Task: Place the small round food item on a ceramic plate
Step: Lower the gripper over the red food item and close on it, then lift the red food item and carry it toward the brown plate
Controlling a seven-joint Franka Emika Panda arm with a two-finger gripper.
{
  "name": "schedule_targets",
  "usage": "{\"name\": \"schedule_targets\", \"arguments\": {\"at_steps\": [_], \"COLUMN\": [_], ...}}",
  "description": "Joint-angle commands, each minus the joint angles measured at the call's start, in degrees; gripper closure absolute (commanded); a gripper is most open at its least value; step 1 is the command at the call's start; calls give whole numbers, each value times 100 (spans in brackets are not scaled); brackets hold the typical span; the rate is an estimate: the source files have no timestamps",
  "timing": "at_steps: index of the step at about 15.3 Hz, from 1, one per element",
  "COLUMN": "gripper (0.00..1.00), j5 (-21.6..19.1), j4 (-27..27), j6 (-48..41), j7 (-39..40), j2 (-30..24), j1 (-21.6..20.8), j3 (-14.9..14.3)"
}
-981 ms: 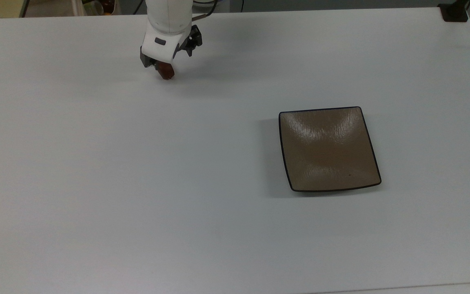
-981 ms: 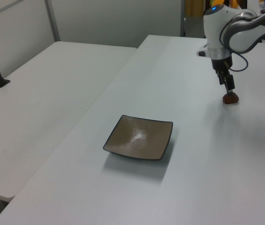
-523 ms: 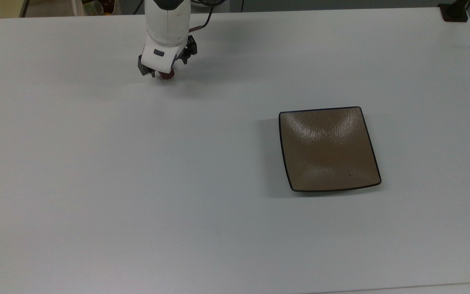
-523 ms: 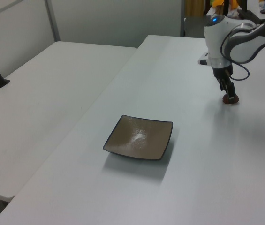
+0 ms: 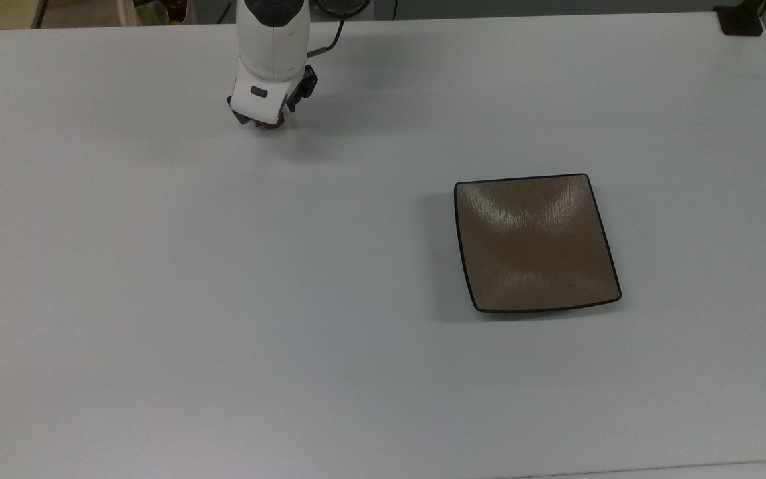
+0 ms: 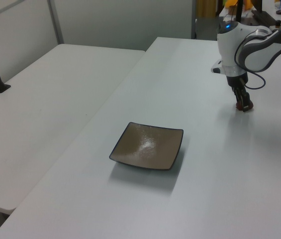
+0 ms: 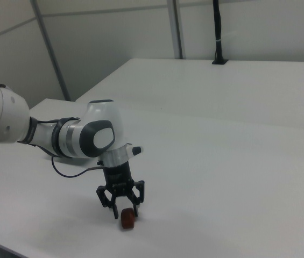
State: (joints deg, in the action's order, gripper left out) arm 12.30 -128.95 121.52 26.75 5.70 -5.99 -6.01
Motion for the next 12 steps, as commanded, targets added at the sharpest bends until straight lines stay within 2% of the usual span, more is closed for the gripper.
{"name": "schedule_targets", "arguments": {"at_steps": [1, 3, 9, 12], "gripper": [73, 76, 76, 76], "j5": [80, 71, -17, -271], "j4": [-69, -17, 492, 1115], "j6": [-40, -171, -471, -864], "j7": [68, 41, 6, -3], "j2": [-157, -201, -272, -272], "j1": [71, 80, 27, -60], "j3": [-23, -23, -14, 21]}}
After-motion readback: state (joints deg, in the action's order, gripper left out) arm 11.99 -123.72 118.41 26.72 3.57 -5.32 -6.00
